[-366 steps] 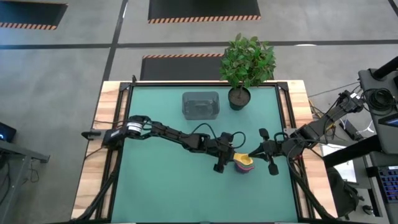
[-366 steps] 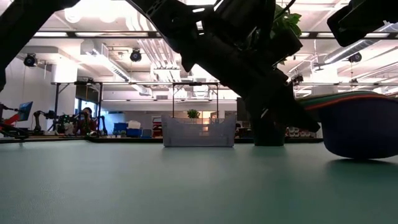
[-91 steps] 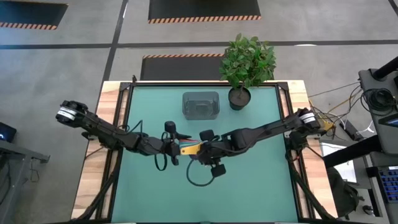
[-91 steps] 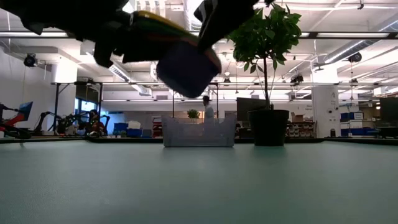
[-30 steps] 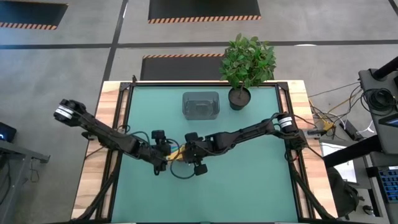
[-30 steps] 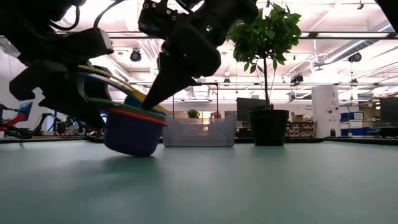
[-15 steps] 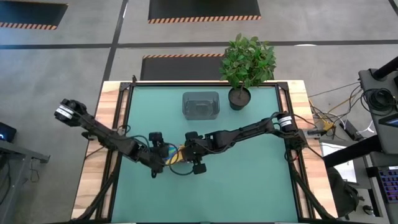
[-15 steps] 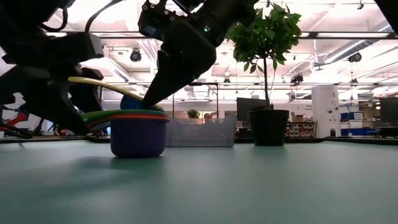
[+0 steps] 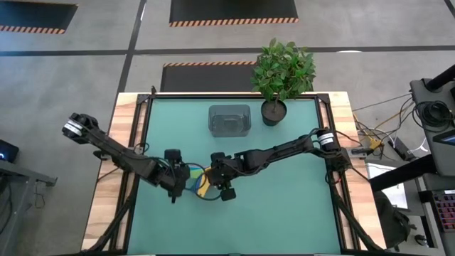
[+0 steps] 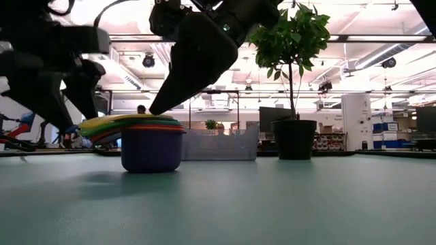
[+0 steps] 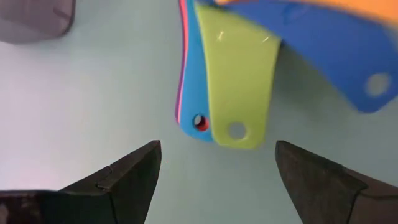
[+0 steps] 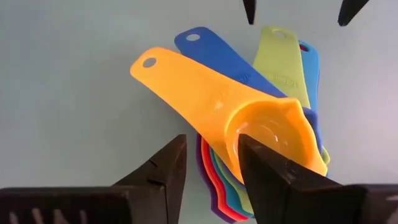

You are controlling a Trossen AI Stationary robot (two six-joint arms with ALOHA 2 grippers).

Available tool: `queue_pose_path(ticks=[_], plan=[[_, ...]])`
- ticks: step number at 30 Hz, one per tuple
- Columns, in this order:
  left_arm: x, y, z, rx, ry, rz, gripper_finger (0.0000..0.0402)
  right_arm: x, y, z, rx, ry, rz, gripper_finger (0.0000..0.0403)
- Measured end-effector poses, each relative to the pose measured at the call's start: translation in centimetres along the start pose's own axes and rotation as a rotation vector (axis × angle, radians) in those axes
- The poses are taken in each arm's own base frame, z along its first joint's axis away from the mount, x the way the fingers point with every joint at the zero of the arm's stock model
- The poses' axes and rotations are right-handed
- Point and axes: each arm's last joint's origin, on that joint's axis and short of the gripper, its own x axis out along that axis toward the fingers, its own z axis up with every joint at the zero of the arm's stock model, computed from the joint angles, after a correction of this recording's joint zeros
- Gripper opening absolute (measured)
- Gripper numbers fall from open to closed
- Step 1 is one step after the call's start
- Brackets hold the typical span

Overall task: Nest measuring cups in basket
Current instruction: Put the measuring cup into the bin

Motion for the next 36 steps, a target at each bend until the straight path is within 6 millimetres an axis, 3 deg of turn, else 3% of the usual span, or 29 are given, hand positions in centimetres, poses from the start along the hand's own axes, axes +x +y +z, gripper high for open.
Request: queue_pose_path(ticks=[5, 11, 16, 23, 30, 36], plan=[[-2.0, -0.5, 1.5, 0.013, -0.033, -0.028, 0.0295, -1.1, -0.1, 0.5, -0.006, -0.016, -0.002, 0.0132], [-5.5, -1.6, 4.0, 0.005, -0.166, -0.112, 0.0274, -4.8, -0.1, 1.3, -0.066, -0.001, 0.000, 0.0117], [-6.5, -2.9, 5.2, 0.014, -0.261, -0.188, 0.0210, -8.1, 0.3, 1.4, -0.115, 0.004, -0.004, 0.0081], [-4.4, -5.2, 6.5, 0.021, -0.318, -0.227, 0.0022, -11.2, 2.4, -1.0, -0.122, -0.020, 0.018, 0.0013], [-0.8, -7.8, 7.1, 0.015, -0.280, -0.241, 0.0004, -11.8, 4.0, -3.9, -0.098, -0.141, -0.021, 0.0013], [1.5, -9.0, 7.1, 0.003, -0.211, -0.220, 0.0001, -11.6, 4.1, -4.9, -0.094, -0.206, -0.030, 0.0013]])
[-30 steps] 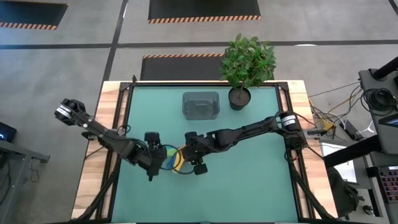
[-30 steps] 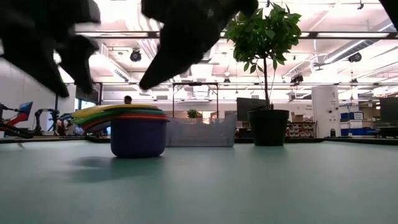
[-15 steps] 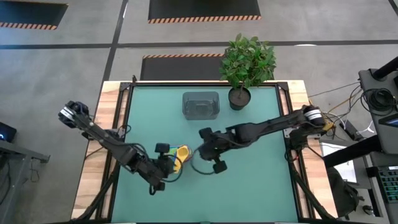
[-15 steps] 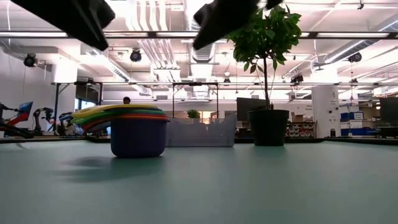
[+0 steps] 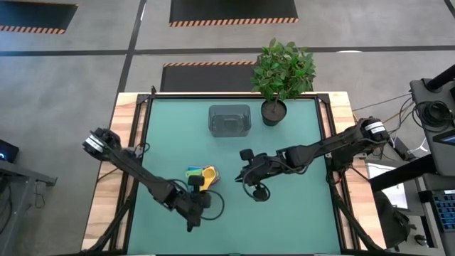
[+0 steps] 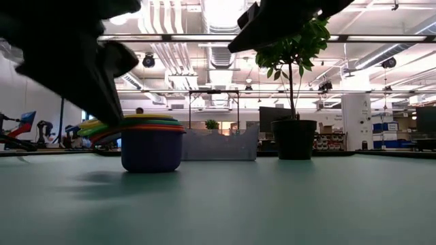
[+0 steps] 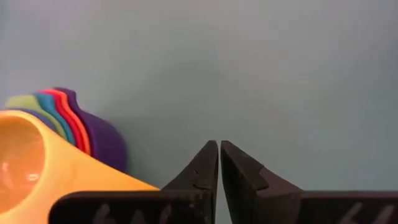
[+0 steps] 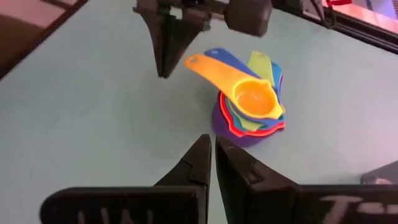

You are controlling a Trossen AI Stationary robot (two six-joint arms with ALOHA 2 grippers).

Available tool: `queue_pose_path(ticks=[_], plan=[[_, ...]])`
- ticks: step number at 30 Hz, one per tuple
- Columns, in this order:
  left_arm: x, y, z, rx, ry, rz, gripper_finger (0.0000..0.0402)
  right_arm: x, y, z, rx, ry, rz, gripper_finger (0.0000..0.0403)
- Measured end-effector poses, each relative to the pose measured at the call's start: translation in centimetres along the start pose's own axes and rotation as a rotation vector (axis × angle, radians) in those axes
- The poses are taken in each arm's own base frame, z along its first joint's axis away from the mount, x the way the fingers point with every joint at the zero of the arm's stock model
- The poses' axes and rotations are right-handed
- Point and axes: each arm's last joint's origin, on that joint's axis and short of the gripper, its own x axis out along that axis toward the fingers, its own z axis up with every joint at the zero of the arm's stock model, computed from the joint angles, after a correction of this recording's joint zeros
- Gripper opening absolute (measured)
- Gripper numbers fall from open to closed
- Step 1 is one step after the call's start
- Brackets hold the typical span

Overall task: Nest measuring cups in basket
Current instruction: Put the measuring cup into the bin

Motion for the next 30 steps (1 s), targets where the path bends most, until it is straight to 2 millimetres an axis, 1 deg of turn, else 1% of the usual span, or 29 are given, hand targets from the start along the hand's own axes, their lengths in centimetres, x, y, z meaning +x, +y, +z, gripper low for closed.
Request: queue_pose_path(ticks=[4, 8, 19, 23, 27, 30], plan=[[1.4, 0.1, -0.6, -0.001, 0.040, 0.029, 0.0000, 0.1, 0.0, -0.1, -0.022, 0.000, 0.000, 0.0013], [1.5, 0.6, -0.7, -0.008, 0.055, 0.069, 0.0000, 0.1, 0.0, -0.2, -0.025, 0.004, 0.001, 0.0013], [-1.8, 2.7, -1.9, -0.011, 0.210, 0.175, 0.0000, 0.1, 0.0, -0.2, -0.027, 0.002, -0.002, 0.0013], [-2.9, 3.5, -2.4, 0.005, 0.268, 0.230, 0.0000, 0.1, 0.0, -0.2, -0.026, 0.007, -0.026, 0.0013], [-3.8, 4.2, -2.7, 0.025, 0.272, 0.327, 0.0000, 0.1, -0.1, -0.2, -0.025, 0.006, -0.027, 0.0013], [-4.1, 4.3, -2.6, 0.025, 0.254, 0.325, 0.0000, 0.1, -0.1, -0.2, -0.025, 0.007, -0.027, 0.0013]])
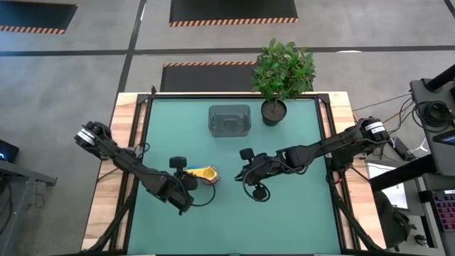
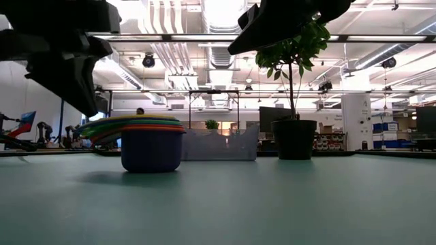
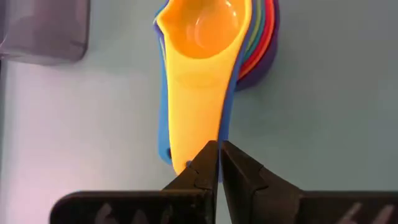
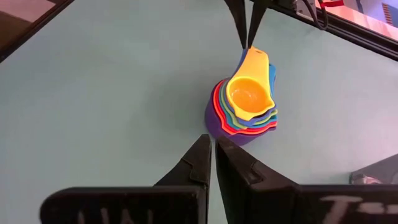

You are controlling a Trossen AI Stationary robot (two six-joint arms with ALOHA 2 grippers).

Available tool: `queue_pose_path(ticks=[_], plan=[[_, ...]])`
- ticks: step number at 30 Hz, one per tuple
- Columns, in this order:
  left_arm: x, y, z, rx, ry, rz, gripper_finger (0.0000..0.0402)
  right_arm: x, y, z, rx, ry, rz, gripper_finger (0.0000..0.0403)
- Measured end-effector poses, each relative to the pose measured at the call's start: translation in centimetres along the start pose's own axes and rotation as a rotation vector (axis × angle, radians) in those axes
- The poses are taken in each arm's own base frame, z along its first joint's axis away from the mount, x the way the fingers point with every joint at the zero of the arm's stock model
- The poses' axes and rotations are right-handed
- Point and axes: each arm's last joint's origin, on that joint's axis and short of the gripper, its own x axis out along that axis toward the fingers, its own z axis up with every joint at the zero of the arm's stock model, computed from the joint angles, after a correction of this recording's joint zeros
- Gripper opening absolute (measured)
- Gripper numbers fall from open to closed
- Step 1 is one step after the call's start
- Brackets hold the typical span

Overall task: Nest measuring cups in basket
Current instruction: Put the measuring cup into the bin

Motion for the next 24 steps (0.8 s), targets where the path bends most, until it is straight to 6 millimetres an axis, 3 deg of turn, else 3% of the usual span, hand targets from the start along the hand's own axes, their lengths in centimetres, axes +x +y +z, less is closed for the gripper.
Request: queue_pose_path(ticks=[6, 11, 16, 24], plan=[[-0.3, -0.5, -0.1, 0.004, 0.013, -0.097, 0.0000, 0.0, 0.0, 0.0, 0.000, 0.000, 0.000, 0.0013], [0.6, -1.3, -0.7, 0.037, 0.015, -0.126, 0.0000, 0.0, 0.0, 0.0, 0.000, 0.000, 0.001, 0.0013], [1.7, -0.9, -1.7, 0.041, 0.020, -0.045, 0.0000, 0.0, 0.0, 0.0, 0.000, 0.000, 0.001, 0.0013], [1.9, -0.6, -1.8, 0.046, -0.005, 0.018, 0.0000, 0.0, 0.0, 0.0, 0.008, 0.001, 0.001, 0.0013]])
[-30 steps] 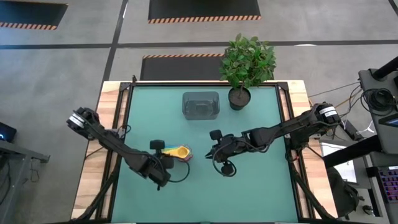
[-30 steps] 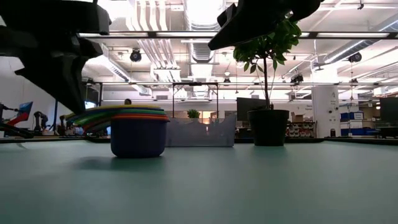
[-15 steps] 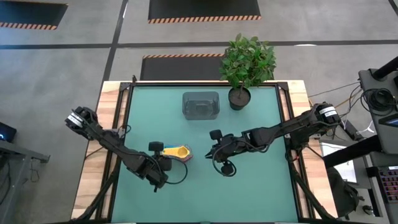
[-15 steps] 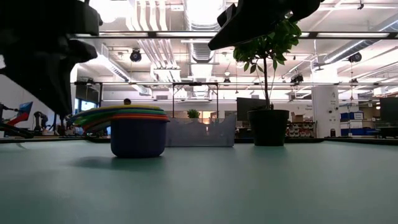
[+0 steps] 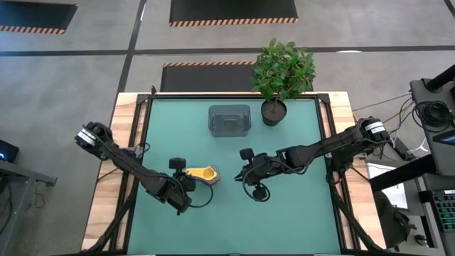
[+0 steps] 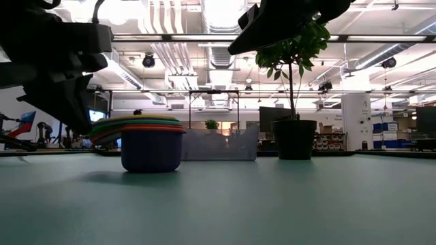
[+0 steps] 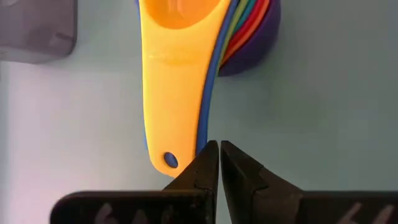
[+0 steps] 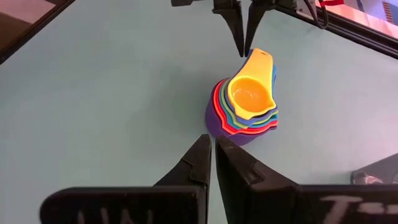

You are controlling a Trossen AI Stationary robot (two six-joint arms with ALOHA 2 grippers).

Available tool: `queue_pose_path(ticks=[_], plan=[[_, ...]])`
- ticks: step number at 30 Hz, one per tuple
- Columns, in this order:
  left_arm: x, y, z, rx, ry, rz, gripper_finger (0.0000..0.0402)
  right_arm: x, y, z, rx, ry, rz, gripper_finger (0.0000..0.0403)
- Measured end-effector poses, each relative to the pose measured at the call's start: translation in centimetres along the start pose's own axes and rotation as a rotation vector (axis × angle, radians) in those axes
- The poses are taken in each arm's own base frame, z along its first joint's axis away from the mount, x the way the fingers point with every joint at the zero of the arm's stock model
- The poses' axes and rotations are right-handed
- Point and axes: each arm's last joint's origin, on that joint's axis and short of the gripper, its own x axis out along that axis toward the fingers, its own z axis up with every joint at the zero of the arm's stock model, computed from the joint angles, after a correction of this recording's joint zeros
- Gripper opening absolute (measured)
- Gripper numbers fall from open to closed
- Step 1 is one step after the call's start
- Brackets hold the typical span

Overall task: Nest measuring cups in basket
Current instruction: Put the measuring cup into the bin

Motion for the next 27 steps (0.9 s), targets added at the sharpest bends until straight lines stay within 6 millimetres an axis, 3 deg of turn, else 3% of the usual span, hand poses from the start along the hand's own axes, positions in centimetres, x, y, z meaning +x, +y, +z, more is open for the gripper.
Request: queue_pose_path(ticks=[27], plan=[[-0.35, 0.01, 0.17, 0.005, -0.030, 0.045, 0.0000, 0.29, -0.05, 0.35, 0.056, -0.045, -0.007, 0.0013]])
